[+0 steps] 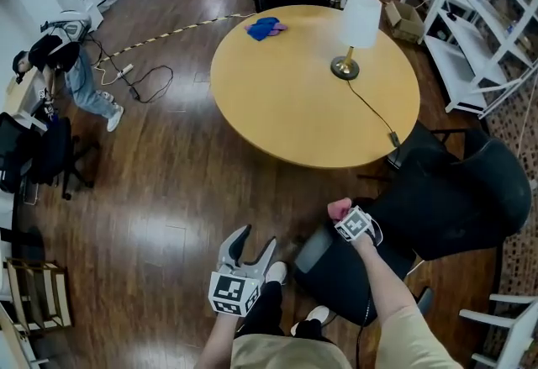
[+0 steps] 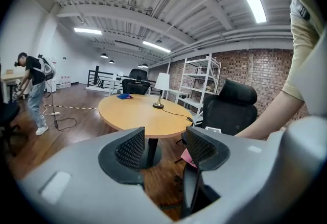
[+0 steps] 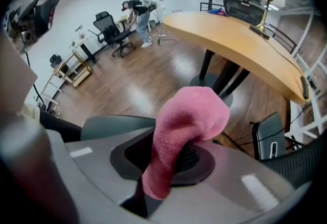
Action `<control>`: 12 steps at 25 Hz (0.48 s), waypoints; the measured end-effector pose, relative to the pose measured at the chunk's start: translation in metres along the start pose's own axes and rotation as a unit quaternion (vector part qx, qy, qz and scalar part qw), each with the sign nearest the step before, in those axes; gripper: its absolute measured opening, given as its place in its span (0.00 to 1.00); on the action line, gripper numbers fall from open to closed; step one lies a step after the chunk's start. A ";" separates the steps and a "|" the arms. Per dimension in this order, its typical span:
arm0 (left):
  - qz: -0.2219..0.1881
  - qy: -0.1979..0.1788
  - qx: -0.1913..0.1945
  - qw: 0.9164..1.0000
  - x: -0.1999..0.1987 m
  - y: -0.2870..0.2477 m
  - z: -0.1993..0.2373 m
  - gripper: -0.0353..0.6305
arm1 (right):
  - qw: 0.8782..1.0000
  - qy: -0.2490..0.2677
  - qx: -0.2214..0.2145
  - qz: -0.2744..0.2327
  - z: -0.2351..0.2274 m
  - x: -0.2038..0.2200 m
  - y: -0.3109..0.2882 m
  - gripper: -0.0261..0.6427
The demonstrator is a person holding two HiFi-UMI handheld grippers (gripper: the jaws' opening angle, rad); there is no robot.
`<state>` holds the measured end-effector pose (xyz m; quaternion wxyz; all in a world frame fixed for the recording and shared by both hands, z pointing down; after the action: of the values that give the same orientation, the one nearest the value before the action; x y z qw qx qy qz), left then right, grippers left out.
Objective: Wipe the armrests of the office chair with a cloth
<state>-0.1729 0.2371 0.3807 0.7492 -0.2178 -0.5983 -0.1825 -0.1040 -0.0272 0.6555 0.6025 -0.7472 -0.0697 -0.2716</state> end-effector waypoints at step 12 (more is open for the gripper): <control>0.008 0.020 -0.023 1.000 0.018 0.009 0.012 0.42 | 0.992 0.079 -0.099 0.027 0.065 -0.005 -0.017 0.13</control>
<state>-0.1745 0.2507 0.3993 0.7576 -0.2358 -0.5768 -0.1943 -0.0945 0.0389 0.6599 0.5358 -0.7813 0.0255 -0.3190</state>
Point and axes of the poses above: the fingertips, and each gripper's own axes: y backward along the fingers, z to its left, x out of its underside, the point moved 3 cm from there along y, backward along the fingers, and after that the axes turned 14 degrees about -z, right-handed, at the moved point
